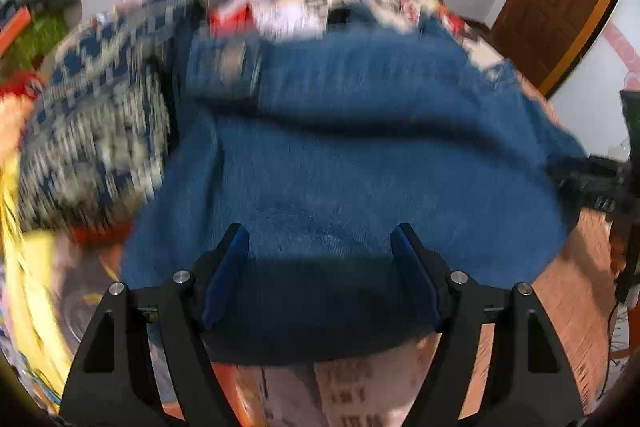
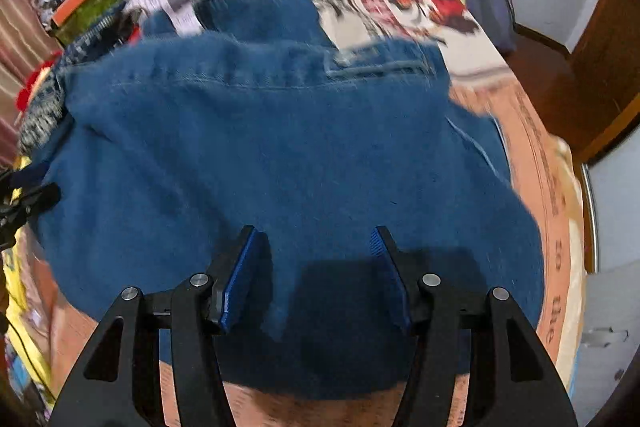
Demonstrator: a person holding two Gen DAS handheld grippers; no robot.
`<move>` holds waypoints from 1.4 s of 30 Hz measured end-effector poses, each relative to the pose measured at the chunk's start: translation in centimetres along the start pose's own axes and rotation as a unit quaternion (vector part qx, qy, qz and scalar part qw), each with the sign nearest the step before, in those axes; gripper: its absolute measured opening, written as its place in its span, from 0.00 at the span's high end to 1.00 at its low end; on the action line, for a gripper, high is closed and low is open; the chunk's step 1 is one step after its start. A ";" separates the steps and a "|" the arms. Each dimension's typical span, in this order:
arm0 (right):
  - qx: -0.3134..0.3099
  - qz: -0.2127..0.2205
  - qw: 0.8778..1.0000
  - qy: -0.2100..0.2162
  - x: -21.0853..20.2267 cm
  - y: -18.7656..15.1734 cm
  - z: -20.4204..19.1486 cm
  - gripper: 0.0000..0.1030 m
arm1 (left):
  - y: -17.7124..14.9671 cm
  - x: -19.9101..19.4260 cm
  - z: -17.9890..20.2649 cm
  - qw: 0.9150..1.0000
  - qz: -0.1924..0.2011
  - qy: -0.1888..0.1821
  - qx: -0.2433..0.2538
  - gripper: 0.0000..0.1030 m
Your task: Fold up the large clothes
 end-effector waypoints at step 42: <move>0.325 0.039 0.940 0.097 -2.1 -5.5 10.7 0.63 | -6.2 2.9 -5.7 0.896 -0.016 -0.201 -0.396 0.30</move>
Point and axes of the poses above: each gripper's, at about its wrist camera, not at the fingertips, and x roughly the way its jaws point, z to its right, y to its top, the point moved 7 cm from there along x, roughly the way its jaws point, and after that the axes turned 4 degrees about y, right-handed, at the moved point
